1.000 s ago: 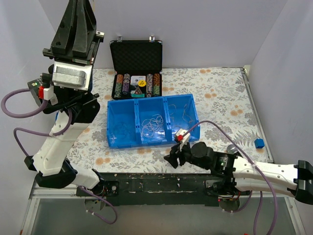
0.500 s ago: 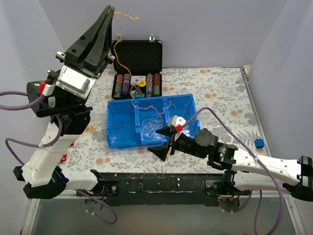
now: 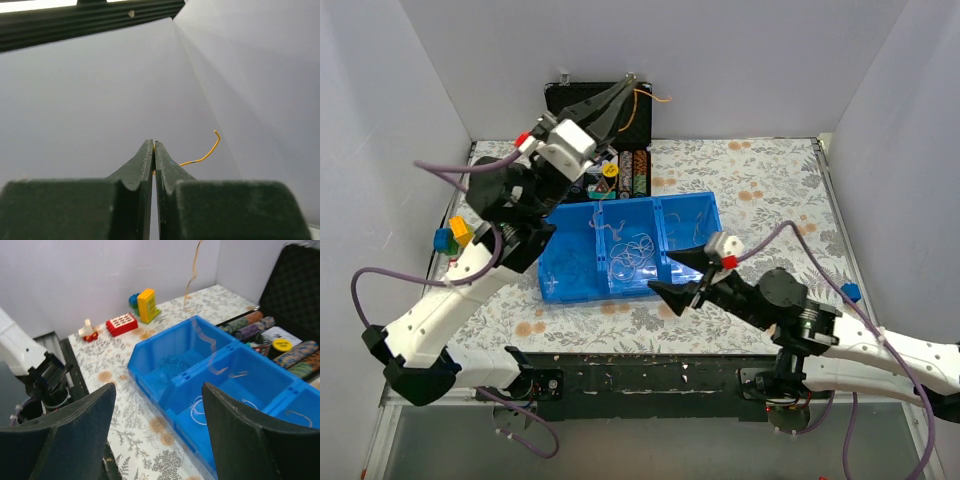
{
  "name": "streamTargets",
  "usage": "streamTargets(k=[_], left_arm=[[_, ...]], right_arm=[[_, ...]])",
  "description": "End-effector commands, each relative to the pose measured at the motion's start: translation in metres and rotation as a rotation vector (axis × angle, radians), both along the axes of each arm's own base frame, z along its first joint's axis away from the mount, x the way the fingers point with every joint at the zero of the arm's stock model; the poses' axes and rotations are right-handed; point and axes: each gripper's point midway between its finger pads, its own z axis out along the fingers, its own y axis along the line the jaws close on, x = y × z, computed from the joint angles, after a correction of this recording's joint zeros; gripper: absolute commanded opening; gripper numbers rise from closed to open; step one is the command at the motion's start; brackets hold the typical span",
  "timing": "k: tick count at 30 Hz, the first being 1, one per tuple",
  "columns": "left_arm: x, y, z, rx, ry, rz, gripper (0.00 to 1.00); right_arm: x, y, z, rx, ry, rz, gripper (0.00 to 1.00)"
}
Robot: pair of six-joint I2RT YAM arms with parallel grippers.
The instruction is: Untangle the cables
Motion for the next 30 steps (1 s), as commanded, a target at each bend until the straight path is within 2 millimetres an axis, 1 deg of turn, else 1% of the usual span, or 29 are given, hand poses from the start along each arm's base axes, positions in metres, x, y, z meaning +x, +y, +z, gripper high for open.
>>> streamTargets(k=[1, 2, 5, 7, 9, 11, 14, 18, 20, 22, 24, 30], left_arm=[[0.019, -0.012, -0.008, -0.085, 0.080, -0.039, 0.00], [0.023, -0.017, -0.009, -0.087, 0.084, -0.044, 0.00], [0.023, -0.028, -0.001, -0.088, 0.047, -0.078, 0.00], [0.022, -0.037, 0.005, -0.077, 0.007, -0.092, 0.00], [0.016, -0.041, 0.017, -0.090, -0.047, -0.091, 0.00], [0.004, -0.040, 0.030, -0.113, -0.143, -0.080, 0.00], [-0.014, -0.045, 0.040, -0.118, -0.301, -0.046, 0.00], [-0.038, -0.045, 0.057, -0.158, -0.459, 0.001, 0.00], [-0.048, -0.047, 0.060, -0.164, -0.519, 0.011, 0.00], [-0.051, -0.050, 0.060, -0.154, -0.530, 0.004, 0.00], [-0.048, -0.055, 0.056, -0.150, -0.502, -0.008, 0.00], [-0.031, -0.070, 0.029, -0.115, -0.393, -0.028, 0.00]], right_arm=[[0.017, -0.046, 0.008, 0.063, 0.004, -0.180, 0.76], [0.019, -0.055, 0.006, 0.073, 0.019, -0.208, 0.75], [0.021, -0.072, -0.005, 0.083, 0.050, -0.254, 0.73], [0.022, -0.078, -0.011, 0.080, 0.064, -0.272, 0.73], [0.023, -0.082, -0.017, 0.075, 0.078, -0.290, 0.72], [0.023, -0.084, -0.021, 0.072, 0.083, -0.293, 0.72], [0.023, -0.086, -0.023, 0.072, 0.085, -0.300, 0.72], [0.025, -0.086, -0.028, 0.061, 0.086, -0.315, 0.72], [0.026, -0.085, -0.028, 0.060, 0.088, -0.316, 0.72], [0.026, -0.084, -0.030, 0.057, 0.090, -0.317, 0.72], [0.026, -0.084, -0.031, 0.056, 0.094, -0.316, 0.72], [0.026, -0.087, -0.033, 0.067, 0.104, -0.326, 0.72]])
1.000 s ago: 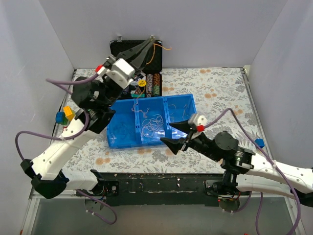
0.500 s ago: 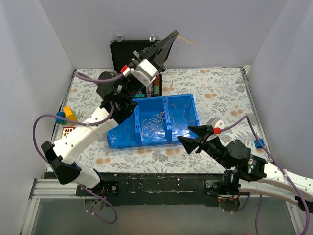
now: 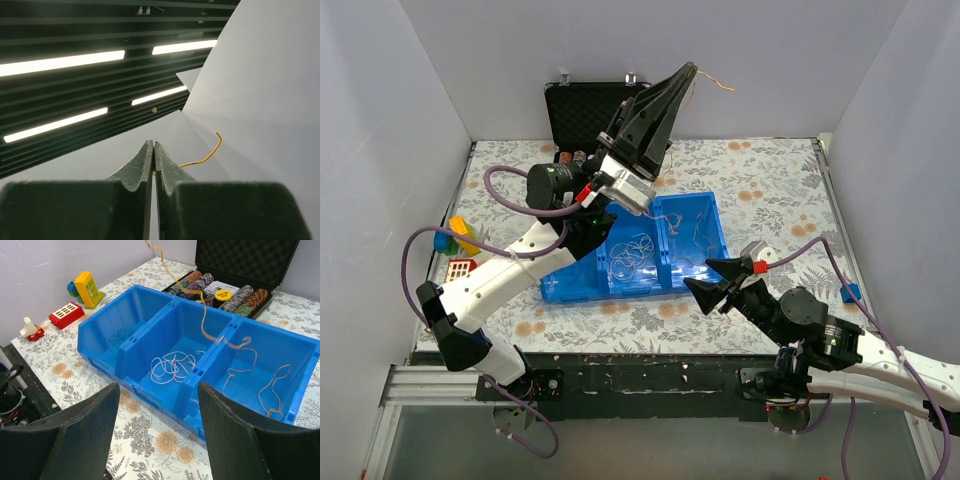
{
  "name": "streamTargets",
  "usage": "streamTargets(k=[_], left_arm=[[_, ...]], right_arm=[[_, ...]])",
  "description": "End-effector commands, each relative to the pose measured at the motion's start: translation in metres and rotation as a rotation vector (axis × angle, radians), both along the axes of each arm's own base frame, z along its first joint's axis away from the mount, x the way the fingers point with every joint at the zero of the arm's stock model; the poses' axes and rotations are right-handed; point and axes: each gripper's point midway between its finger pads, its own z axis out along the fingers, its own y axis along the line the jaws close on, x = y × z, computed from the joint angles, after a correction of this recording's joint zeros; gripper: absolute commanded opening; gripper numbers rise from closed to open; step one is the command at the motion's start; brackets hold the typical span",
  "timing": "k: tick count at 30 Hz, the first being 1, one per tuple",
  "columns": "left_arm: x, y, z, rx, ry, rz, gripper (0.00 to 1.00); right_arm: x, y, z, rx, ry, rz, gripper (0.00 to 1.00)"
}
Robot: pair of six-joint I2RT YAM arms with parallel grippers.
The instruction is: Untangle the cables
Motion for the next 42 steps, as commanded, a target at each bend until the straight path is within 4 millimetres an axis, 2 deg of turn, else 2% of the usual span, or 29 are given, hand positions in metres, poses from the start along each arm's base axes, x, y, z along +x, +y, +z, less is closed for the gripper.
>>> streamTargets(k=[1, 6, 13, 19, 22, 25, 29, 32, 38, 42], left_arm=[[0.010, -0.002, -0.014, 0.001, 0.069, 0.009, 0.00], [0.035, -0.019, -0.047, 0.036, 0.191, 0.012, 0.00], [0.060, -0.040, -0.078, 0.064, 0.304, 0.014, 0.00], [0.092, -0.051, -0.103, 0.044, 0.363, 0.076, 0.00], [0.110, -0.056, -0.112, 0.041, 0.399, 0.079, 0.00], [0.139, -0.057, -0.130, 0.017, 0.484, 0.111, 0.00], [0.171, -0.067, -0.168, 0.033, 0.626, 0.132, 0.00], [0.190, -0.077, -0.207, 0.075, 0.767, 0.129, 0.00], [0.205, -0.093, -0.269, 0.136, 0.973, 0.107, 0.00], [0.213, -0.092, -0.310, 0.181, 1.069, 0.150, 0.00]], right_arm=[[0.003, -0.004, 0.009, 0.057, -0.002, -0.027, 0.72], [0.004, -0.010, 0.012, 0.069, -0.004, -0.049, 0.71], [0.005, -0.017, 0.012, 0.092, -0.002, -0.071, 0.71], [0.006, -0.023, 0.009, 0.097, 0.003, -0.089, 0.71], [0.008, -0.027, 0.006, 0.098, 0.007, -0.106, 0.71], [0.009, -0.032, 0.008, 0.107, 0.004, -0.123, 0.70], [0.010, -0.039, 0.007, 0.100, 0.006, -0.147, 0.69], [0.011, -0.042, 0.007, 0.107, 0.003, -0.158, 0.68], [0.014, -0.048, 0.008, 0.116, 0.001, -0.187, 0.68], [0.015, -0.056, 0.011, 0.140, 0.001, -0.216, 0.68]])
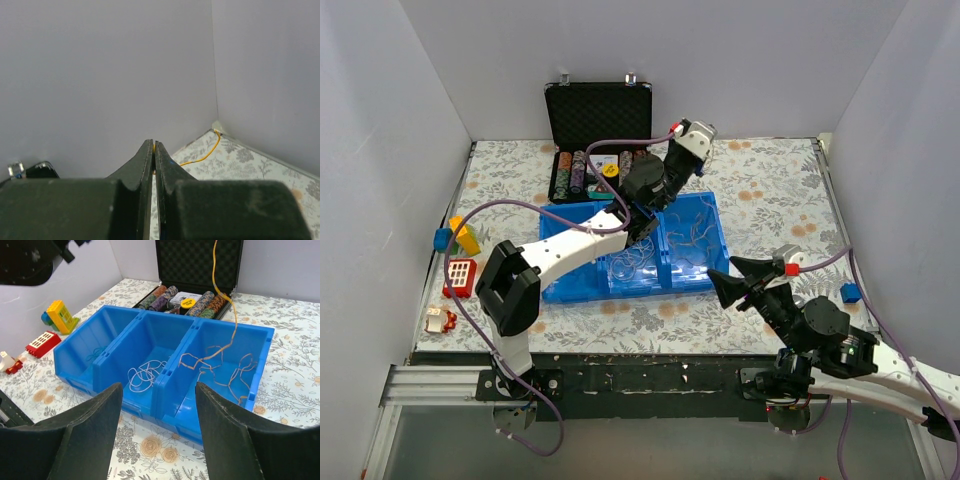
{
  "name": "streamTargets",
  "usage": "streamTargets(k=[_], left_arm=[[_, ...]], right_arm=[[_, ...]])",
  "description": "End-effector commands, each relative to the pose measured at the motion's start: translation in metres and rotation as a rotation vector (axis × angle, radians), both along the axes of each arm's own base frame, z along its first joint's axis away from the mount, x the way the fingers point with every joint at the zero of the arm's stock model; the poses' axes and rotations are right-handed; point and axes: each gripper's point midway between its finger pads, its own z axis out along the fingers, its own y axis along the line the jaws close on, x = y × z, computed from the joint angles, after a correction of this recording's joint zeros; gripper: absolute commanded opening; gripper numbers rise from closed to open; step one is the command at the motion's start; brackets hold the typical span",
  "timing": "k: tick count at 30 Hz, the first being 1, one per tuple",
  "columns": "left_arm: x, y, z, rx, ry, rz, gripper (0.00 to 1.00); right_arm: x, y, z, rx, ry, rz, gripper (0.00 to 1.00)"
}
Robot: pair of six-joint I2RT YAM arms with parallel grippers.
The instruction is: Untangle the cables
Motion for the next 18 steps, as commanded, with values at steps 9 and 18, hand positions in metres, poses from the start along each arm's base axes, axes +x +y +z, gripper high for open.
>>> streamTargets(k=[9, 18], left_arm=[[0.023, 0.033, -0.146, 0.321, 0.194, 0.181, 0.00], [0.031, 0.023, -0.198, 0.474, 0.299, 0.137, 0.00]], right_arm=[[0.008, -0.021, 0.004, 0.064, 0.022, -0.105, 0.68], [0.010, -0.022, 0.001, 0.049, 0.038, -0.126, 0.67]])
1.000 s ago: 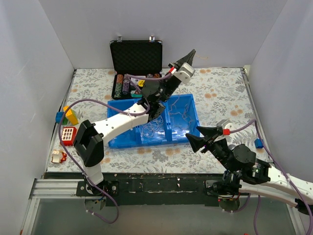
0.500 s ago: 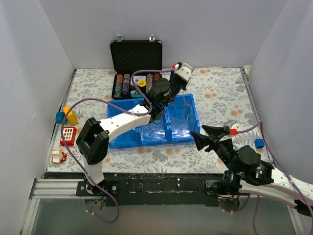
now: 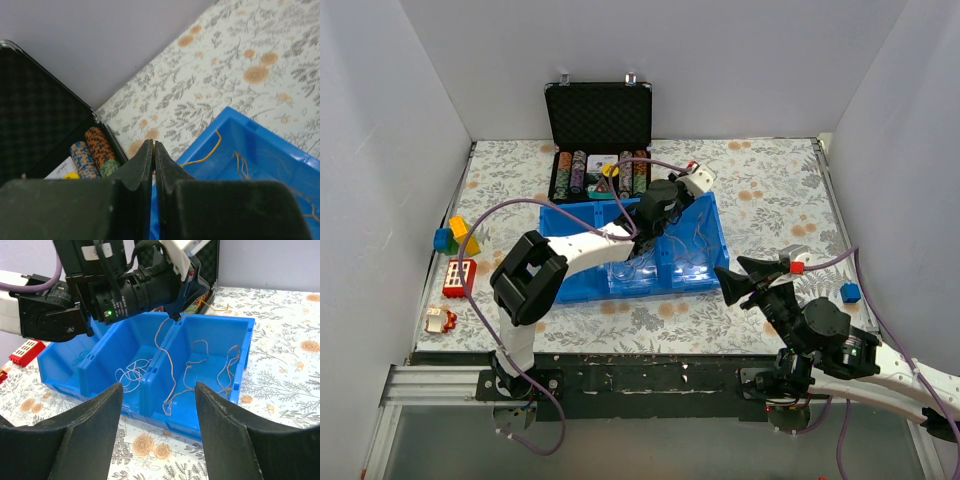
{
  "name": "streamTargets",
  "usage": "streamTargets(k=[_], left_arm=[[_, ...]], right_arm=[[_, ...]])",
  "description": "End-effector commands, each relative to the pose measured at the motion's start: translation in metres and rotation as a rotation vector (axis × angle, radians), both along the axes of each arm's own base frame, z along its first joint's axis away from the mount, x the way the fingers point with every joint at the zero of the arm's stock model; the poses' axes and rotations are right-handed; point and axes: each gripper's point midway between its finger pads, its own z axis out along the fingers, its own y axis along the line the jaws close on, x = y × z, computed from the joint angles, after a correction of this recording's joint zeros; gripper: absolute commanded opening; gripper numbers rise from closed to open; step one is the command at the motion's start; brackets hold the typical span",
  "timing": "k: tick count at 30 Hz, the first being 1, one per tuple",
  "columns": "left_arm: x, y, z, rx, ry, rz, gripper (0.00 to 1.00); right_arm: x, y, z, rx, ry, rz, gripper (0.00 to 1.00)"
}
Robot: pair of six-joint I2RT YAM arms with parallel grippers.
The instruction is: Untangle the cables
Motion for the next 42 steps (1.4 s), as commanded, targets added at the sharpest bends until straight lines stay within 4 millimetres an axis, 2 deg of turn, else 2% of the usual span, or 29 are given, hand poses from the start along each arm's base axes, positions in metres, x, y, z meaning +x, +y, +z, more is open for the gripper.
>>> streamTargets(k=[1, 3, 7, 11, 14, 17, 20, 25, 26, 27, 30, 31, 33, 35, 38, 40, 42], left_arm=[[-0.005, -0.010, -0.013, 0.066, 0.096, -0.061, 0.00], [-0.016, -0.014, -0.029, 0.097, 0.155, -0.118, 0.00], [-0.037, -0.020, -0.037, 0.108, 0.209, -0.221, 0.00], [-0.051, -0.026, -0.050, 0.137, 0.271, -0.288, 0.00], [-0.050, -0.028, -0.063, 0.185, 0.299, -0.291, 0.00], [-0.037, -0.028, -0.076, 0.243, 0.277, -0.239, 0.00], [-0.026, -0.039, -0.064, 0.219, 0.248, -0.231, 0.00], [-0.020, -0.058, -0.049, 0.168, 0.251, -0.247, 0.00], [-0.019, -0.060, -0.048, 0.168, 0.249, -0.244, 0.03], [-0.020, -0.059, -0.053, 0.194, 0.276, -0.242, 0.12], [-0.021, -0.053, -0.058, 0.225, 0.309, -0.222, 0.15], [-0.023, -0.051, -0.060, 0.237, 0.313, -0.223, 0.20], [-0.027, -0.045, -0.061, 0.256, 0.315, -0.230, 0.49], [-0.031, -0.043, -0.055, 0.260, 0.310, -0.241, 0.62], [-0.031, -0.042, -0.030, 0.230, 0.281, -0.243, 0.80], [-0.027, -0.040, 0.005, 0.175, 0.246, -0.232, 0.98], [-0.023, -0.033, 0.041, 0.109, 0.220, -0.209, 0.98]], right_arm=[[0.003, -0.005, 0.005, 0.031, 0.013, -0.040, 0.67], [0.003, -0.006, 0.004, 0.027, 0.020, -0.044, 0.67], [0.004, -0.006, 0.001, 0.021, 0.024, -0.049, 0.66], [0.005, -0.005, 0.000, 0.018, 0.028, -0.053, 0.66], [0.006, -0.003, -0.001, 0.014, 0.029, -0.055, 0.67], [0.005, -0.004, 0.001, 0.020, 0.027, -0.055, 0.67], [0.005, -0.004, 0.001, 0.022, 0.028, -0.055, 0.67], [0.006, -0.002, -0.001, 0.019, 0.031, -0.054, 0.66], [0.006, -0.002, -0.001, 0.018, 0.031, -0.053, 0.66], [0.006, -0.002, -0.001, 0.019, 0.032, -0.056, 0.67], [0.007, -0.005, -0.002, 0.022, 0.038, -0.070, 0.70], [0.007, -0.006, -0.001, 0.025, 0.039, -0.074, 0.70], [0.007, -0.005, -0.001, 0.020, 0.038, -0.070, 0.71], [0.007, -0.004, -0.001, 0.018, 0.037, -0.068, 0.71], [0.007, -0.001, -0.002, 0.009, 0.036, -0.059, 0.72], [0.007, 0.002, -0.005, 0.001, 0.041, -0.053, 0.73], [0.006, 0.004, -0.008, -0.006, 0.046, -0.047, 0.73]])
